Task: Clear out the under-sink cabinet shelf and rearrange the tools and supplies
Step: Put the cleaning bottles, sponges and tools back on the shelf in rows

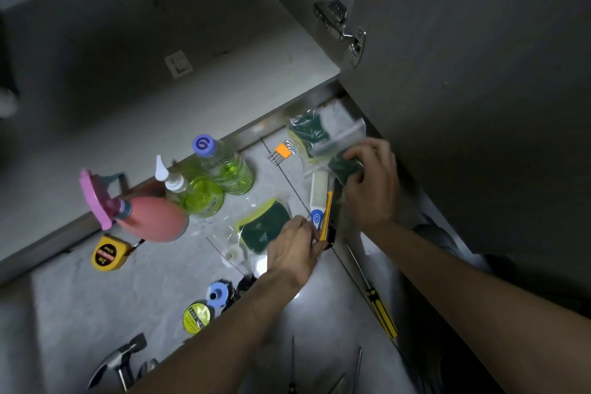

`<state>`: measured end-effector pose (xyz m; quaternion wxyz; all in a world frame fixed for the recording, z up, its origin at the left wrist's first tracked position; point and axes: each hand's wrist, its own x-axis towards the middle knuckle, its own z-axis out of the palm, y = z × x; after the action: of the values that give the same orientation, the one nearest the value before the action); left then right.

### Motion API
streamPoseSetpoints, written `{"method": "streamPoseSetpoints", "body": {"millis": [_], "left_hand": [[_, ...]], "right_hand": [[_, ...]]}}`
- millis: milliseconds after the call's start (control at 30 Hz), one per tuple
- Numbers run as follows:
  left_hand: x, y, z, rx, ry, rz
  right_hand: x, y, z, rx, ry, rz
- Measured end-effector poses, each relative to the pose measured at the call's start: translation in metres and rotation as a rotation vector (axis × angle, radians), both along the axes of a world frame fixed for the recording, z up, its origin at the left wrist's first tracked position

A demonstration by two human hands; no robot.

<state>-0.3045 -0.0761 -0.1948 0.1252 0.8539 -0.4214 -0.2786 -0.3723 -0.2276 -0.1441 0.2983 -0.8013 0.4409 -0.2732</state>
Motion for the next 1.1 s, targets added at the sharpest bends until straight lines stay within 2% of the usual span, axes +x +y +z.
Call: {"method": "streamPoseSetpoints", "body": {"millis": [67,167,267,367,433,500,533,600,633,700,767,833,900,1000,1100], "left_hand": [[0.001,-0.002,0.002,0.016,-0.002,-0.003],[0.000,-0.001,0.005,0.058,-0.031,-0.053],[-0.006,0.010,0.012,0.088,-0.033,-0.123],[-0.009,0.025,0.023,0.033,-0.024,-0.182],[-0.002,0.033,0.037,-0.094,-0.038,-0.199],[0.013,0.043,0.050,-0.224,-0.109,-0.208],[0.023,0.048,0.054,-0.275,-0.147,-0.201],[0.040,0.061,0.058,-0.323,-0.201,-0.169],[0.047,0.066,0.058,-0.312,-0.218,-0.163],[0.056,0.075,0.056,-0.259,-0.235,-0.166],[0.059,0.080,0.051,-0.234,-0.229,-0.170],[0.060,0.085,0.049,-0.248,-0.222,-0.163],[0.062,0.088,0.047,-0.283,-0.225,-0.143],[0.064,0.090,0.047,-0.308,-0.236,-0.041],[0.071,0.088,0.045,-0.239,-0.248,0.066]], "right_hand": [[0.011,-0.001,0.003,-0.038,-0.077,0.059],[0.033,-0.009,0.000,0.055,-0.098,0.092],[0.058,-0.026,-0.006,0.131,-0.009,0.117],[0.079,-0.048,-0.013,0.083,0.215,0.209],[0.087,-0.053,-0.012,-0.015,0.330,0.191],[0.092,-0.047,-0.010,-0.243,0.284,0.161],[0.095,-0.040,-0.009,-0.342,0.214,0.197],[0.100,-0.025,-0.010,-0.465,0.129,0.427],[0.104,-0.018,-0.011,-0.471,0.169,0.574],[0.114,-0.004,-0.012,-0.459,0.448,0.763],[0.124,0.006,-0.015,-0.499,0.766,0.793],[0.131,0.012,-0.017,-0.524,0.967,0.772],[0.134,0.015,-0.018,-0.538,1.054,0.745],[0.135,0.018,-0.020,-0.524,1.058,0.735],[0.139,0.015,-0.021,-0.477,1.041,0.716]]}}
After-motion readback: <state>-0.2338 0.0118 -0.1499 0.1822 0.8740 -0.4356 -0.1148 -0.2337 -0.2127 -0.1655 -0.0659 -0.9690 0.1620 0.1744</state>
